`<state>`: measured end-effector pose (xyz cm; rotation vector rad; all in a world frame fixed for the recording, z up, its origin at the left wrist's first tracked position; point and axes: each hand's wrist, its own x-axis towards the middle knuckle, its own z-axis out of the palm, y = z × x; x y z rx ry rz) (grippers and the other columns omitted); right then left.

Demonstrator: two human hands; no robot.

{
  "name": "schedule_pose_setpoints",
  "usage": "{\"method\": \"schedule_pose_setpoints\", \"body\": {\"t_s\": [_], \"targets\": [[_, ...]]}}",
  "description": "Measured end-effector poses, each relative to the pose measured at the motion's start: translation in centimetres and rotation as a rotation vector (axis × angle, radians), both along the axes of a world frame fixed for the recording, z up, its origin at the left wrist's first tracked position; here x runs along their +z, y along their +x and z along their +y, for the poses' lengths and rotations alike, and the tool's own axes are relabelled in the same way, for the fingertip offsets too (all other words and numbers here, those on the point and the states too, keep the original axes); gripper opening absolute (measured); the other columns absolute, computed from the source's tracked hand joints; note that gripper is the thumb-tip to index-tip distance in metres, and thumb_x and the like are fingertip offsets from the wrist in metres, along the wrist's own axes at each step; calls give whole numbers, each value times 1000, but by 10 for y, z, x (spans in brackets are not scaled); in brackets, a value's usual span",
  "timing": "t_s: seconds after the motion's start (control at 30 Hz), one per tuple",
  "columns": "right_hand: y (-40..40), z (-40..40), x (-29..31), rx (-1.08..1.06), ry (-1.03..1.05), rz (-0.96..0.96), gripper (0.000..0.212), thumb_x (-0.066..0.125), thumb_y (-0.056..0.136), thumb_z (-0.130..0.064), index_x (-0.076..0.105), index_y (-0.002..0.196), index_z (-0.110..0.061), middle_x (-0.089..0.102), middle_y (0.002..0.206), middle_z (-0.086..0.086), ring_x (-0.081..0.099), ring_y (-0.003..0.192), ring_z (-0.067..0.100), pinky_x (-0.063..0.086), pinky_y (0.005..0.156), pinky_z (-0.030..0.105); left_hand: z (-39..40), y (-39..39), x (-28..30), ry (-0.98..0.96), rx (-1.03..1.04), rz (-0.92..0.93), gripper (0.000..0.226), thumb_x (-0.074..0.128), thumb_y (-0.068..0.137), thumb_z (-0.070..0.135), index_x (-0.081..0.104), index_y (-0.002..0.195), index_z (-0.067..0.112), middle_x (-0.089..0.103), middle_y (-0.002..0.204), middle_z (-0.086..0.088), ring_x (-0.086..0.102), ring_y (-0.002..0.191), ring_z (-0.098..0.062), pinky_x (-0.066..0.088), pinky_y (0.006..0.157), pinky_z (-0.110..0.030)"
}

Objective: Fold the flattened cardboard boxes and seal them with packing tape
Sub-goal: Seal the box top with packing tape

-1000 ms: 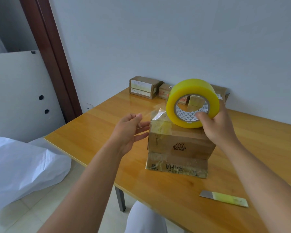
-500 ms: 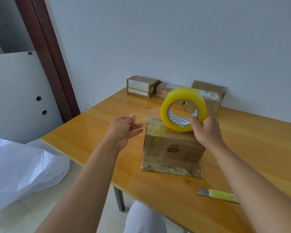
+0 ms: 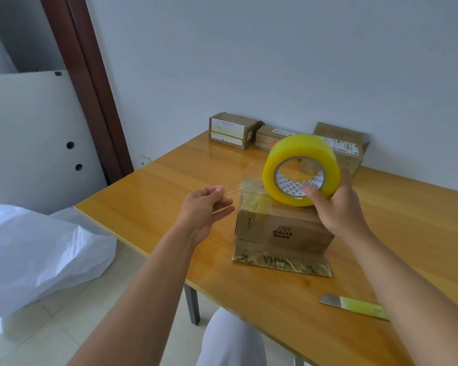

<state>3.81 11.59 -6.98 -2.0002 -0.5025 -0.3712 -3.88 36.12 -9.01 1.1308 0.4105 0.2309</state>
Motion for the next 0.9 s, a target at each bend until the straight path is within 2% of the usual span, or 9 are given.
{"method": "schedule_pose_setpoints", "body": {"t_s": [0.07, 0.1, 0.17, 0.27, 0.3, 0.4, 0.63, 0.8, 0.9], "targets": [[0, -1, 0, -16, 9, -15, 37, 65, 94, -25, 43, 124, -16, 57, 78, -3, 61, 70, 24, 42, 55, 27, -1, -1, 2, -7, -3, -22, 8, 58, 99, 10, 60, 103, 4, 62, 67, -4, 65, 70, -16, 60, 69, -32], [-1, -1, 1, -19, 9, -15, 36, 64, 95, -23, 43, 123, -17, 57, 75, 0, 59, 67, 30, 41, 54, 31, 0, -1, 3, -13, -1, -27, 8, 58, 99, 10, 60, 103, 4, 61, 67, -4, 65, 68, -16, 60, 69, -32], [-1, 0, 2, -20, 6, -18, 33, 64, 95, -21, 42, 119, -20, 56, 72, 2, 55, 62, 28, 40, 53, 30, 0, 0, 4, -24, 0, -29, 8, 58, 99, 9, 60, 104, 4, 60, 66, -4, 65, 67, -16, 59, 67, -32], [1, 0, 2, -20, 19, -27, 31, 64, 95, -19, 41, 116, -23, 57, 72, 1, 54, 60, 19, 37, 49, 18, 1, 1, 3, -28, -11, -13, 15, 59, 99, 9, 59, 112, 3, 60, 65, -4, 65, 69, -17, 59, 66, -31], [1, 0, 1, -18, 27, -24, 31, 64, 95, -19, 42, 116, -24, 58, 73, 2, 55, 61, 20, 38, 49, 19, 0, 1, 2, -32, -12, -10, 17, 59, 99, 8, 59, 115, 3, 59, 67, -5, 64, 69, -18, 59, 66, -32], [1, 0, 0, -12, 28, -13, 30, 63, 95, -20, 43, 117, -23, 59, 74, 9, 55, 61, 28, 40, 54, 33, -3, 1, -1, -44, -14, -8, 21, 57, 99, 6, 58, 119, 3, 57, 70, -6, 64, 70, -19, 60, 65, -32], [1, 1, 0, -14, 11, -24, 32, 64, 95, -18, 45, 120, -19, 61, 78, 11, 59, 70, 35, 43, 58, 34, 2, 0, 2, -132, 10, -66, 18, 54, 99, 3, 58, 116, 5, 58, 67, -6, 65, 70, -22, 60, 66, -36], [0, 1, -1, -34, 8, -15, 36, 64, 95, -17, 46, 126, -13, 56, 76, 1, 53, 66, 23, 42, 58, 28, -2, 0, -6, -28, -2, -11, 18, 56, 100, 7, 57, 118, 6, 58, 75, -8, 67, 72, -20, 60, 69, -35], [-1, 1, 1, -36, 3, -14, 31, 64, 95, -17, 44, 118, -19, 58, 78, 11, 55, 69, 31, 41, 57, 27, -7, 1, -14, 170, 15, 30, 20, 57, 100, 14, 58, 120, 9, 62, 88, -10, 66, 79, -17, 59, 73, -31]]}}
